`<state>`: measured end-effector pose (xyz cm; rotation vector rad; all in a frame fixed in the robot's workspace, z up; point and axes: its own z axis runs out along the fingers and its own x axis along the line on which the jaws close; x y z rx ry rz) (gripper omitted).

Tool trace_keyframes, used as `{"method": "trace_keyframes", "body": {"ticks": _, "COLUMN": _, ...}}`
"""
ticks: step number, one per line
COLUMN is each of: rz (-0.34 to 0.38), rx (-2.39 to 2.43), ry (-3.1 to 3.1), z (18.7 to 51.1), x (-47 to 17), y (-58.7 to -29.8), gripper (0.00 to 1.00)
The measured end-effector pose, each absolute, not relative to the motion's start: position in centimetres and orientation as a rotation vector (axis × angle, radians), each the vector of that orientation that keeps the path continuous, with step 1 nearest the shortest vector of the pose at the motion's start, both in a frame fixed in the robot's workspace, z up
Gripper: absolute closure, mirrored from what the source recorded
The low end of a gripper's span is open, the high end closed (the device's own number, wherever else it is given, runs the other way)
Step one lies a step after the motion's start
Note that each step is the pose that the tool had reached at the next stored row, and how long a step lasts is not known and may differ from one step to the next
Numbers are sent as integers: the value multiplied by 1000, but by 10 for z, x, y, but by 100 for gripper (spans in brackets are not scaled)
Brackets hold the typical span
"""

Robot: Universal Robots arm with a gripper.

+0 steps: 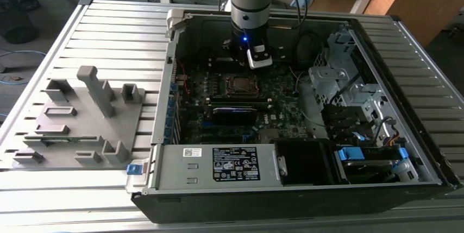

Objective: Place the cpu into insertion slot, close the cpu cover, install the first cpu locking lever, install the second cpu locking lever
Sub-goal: 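Install the first cpu locking lever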

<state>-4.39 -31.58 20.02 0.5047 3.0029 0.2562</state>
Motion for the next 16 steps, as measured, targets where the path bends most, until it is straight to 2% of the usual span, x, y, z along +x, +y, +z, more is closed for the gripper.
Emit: {"method": "trace_keyframes", "body": {"ticks": 16, "rz": 254, "rx": 540, "ry": 2990, "z": 200, "x": -45, "y": -312, "gripper": 89}}
